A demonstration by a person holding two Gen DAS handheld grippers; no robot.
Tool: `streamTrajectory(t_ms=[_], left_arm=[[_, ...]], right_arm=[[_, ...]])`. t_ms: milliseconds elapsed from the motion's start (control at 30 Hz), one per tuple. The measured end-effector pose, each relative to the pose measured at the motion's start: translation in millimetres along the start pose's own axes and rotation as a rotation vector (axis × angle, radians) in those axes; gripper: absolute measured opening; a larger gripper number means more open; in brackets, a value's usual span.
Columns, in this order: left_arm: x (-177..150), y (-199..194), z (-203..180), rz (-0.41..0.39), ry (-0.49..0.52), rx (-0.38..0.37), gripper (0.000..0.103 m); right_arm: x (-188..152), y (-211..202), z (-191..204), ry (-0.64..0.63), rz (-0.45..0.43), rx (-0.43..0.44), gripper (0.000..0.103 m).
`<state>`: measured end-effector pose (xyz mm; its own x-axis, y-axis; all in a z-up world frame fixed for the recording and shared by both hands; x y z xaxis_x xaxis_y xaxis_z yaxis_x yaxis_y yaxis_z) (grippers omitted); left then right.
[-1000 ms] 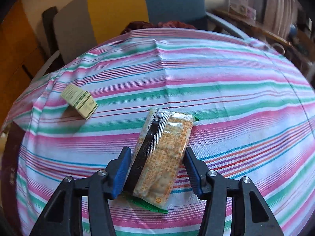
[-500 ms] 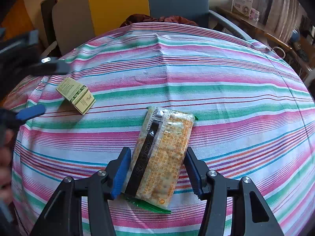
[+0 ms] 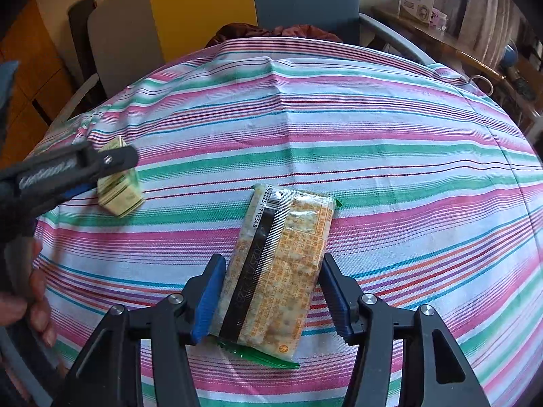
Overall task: Organize objects
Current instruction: 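Grasp the green-and-white medicine box with the left tool while the right tool holds the packet, then drop the medicine box into the tray with the left tool while the right tool holds the packet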
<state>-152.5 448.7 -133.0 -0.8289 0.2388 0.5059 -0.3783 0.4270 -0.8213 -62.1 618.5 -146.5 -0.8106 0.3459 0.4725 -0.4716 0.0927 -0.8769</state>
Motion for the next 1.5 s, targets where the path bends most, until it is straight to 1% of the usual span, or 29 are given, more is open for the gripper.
streamTrajectory(t_ms=[100, 133, 167, 233, 267, 300, 333, 400, 467, 533, 600, 700, 900, 1033, 1300, 1500], left_arm=[[-0.8, -1.7, 1.2, -0.003, 0.006, 0.009, 0.063], [0.0, 1.9, 1.8, 0.01, 0.013, 0.044, 0.063], [2.5, 6.5, -1.0, 0.011, 0.017, 0.061, 0.063], [1.0, 4.5, -2.5, -0.017, 0.036, 0.084, 0.062], [-1.1, 4.7, -3.8, -0.037, 0.057, 0.103, 0.06], [-2.9, 4.1, -4.1, -0.057, 0.068, 0.113, 0.047], [-5.8, 3.7, -2.6, -0.081, 0.077, 0.12, 0.038], [-11.8, 0.6, 1.9, -0.13, 0.091, 0.119, 0.032], [-12.2, -2.0, 5.7, -0.145, 0.077, 0.091, 0.031], [-12.1, -2.1, 8.1, -0.15, 0.067, 0.072, 0.031], [-14.4, -3.4, 7.7, -0.157, 0.073, 0.072, 0.031], [-21.5, -7.8, 4.4, -0.166, 0.104, 0.07, 0.031], [-35.7, -20.5, 7.5, -0.176, 0.114, 0.058, 0.031], [-46.3, -33.0, 11.4, -0.196, 0.118, 0.046, 0.031], [-67.3, -56.8, 9.9, -0.233, 0.177, 0.037, 0.031], [-79.1, -67.6, 17.5, -0.238, 0.171, 0.034, 0.031]], right_arm=[[0.4, 0.8, 0.3, -0.004, -0.002, -0.007, 0.059], [0.3, 0.9, 0.8, -0.005, -0.003, -0.009, 0.059], [0.1, 0.9, 1.2, -0.007, -0.005, -0.011, 0.059], [-0.3, 0.5, 1.3, -0.006, -0.008, -0.013, 0.059], [-0.2, 0.5, 1.4, -0.007, -0.009, -0.014, 0.059], [-0.4, 0.2, 0.7, -0.008, -0.01, -0.015, 0.059], [-0.8, 0.1, 1.0, -0.008, -0.011, -0.016, 0.059], [-0.8, 0.2, 1.4, -0.014, -0.01, -0.02, 0.059], [-0.7, 0.4, 1.6, -0.022, -0.011, -0.024, 0.058], [0.1, 0.5, 0.6, -0.02, -0.017, -0.027, 0.055], [1.6, 0.1, -0.9, -0.014, -0.024, -0.025, 0.05], [2.1, -0.2, -2.8, -0.005, -0.027, -0.02, 0.049], [2.3, -0.9, 1.0, -0.037, -0.038, -0.042, 0.048], [3.6, -0.6, 2.1, -0.043, -0.045, -0.04, 0.048], [1.9, -3.1, 10.6, -0.073, -0.056, -0.031, 0.048], [1.7, -6.3, 14.9, -0.09, -0.069, -0.022, 0.048]])
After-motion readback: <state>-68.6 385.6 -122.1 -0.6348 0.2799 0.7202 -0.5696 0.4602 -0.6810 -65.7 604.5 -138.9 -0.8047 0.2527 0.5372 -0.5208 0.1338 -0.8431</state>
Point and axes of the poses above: each gripper's, at about its wrist camera, not at the fingertips, and y roughly the way its jaws point, z to its left, x to its top, the point moved 5 cm from there along y, roughly the way its jaws point
